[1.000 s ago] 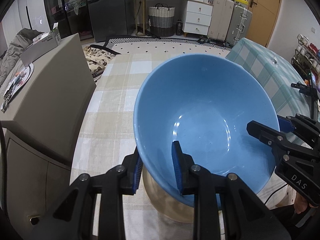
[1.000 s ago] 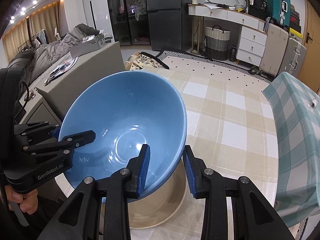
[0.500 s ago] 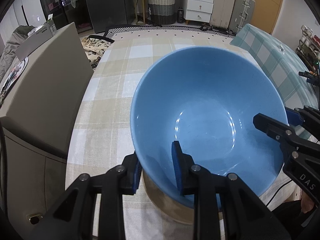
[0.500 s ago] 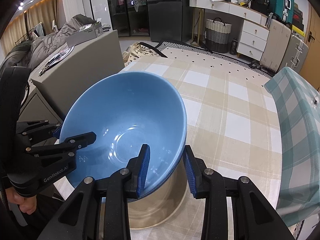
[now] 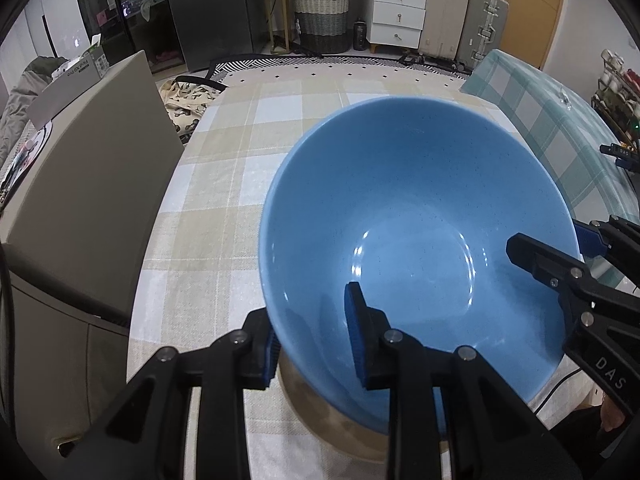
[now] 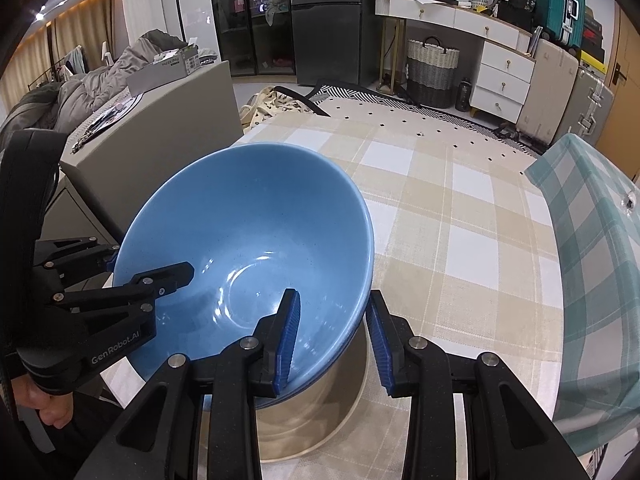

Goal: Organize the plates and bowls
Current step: 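Lower the bowl stack onto the cream plates and open both grippers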

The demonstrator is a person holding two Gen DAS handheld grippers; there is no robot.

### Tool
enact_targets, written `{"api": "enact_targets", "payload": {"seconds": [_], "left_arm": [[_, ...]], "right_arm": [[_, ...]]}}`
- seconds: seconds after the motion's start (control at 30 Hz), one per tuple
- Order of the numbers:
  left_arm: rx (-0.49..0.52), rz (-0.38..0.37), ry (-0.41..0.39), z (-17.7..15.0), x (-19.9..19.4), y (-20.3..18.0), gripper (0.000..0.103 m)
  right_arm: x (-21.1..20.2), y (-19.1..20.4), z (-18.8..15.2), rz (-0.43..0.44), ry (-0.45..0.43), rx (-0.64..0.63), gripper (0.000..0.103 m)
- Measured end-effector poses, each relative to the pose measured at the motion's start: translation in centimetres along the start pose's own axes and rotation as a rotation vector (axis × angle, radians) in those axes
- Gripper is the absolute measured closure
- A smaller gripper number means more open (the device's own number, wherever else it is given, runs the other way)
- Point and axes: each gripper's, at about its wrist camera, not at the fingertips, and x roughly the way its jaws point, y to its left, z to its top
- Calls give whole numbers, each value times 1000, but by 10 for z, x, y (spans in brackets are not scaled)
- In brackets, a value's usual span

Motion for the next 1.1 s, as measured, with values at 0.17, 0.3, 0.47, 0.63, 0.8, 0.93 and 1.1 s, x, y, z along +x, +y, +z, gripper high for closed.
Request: {"api": "enact_targets", "payload": {"seconds": [0.17,0.3,0.47,0.63,0.8,0.93,1.1], "left_arm": [[3,-5,0,2,2,0,77],[-2,-22,3,1,2,2,74],[-28,-35,13,0,2,11,47],[-84,-75,-15,-5,-11,31,39],[-133,-107,-155,-22,-40,47,0],[-118,-125,-252,-40,-59,52,0],[-94,-128,-381,-58,-85,47,0]], "right_arm": [[3,-2,2,1,2,4,69],[4,-5,4,7,4,9,69],[3,-11,5,29,-10,28,52],[-10,-19,5,63,-52,45,28],[-32,-31,-1,111,-137,85,7],[-47,-34,-19,128,-193,76,1],[-68,-34,-49,150,-273,64,1]]}}
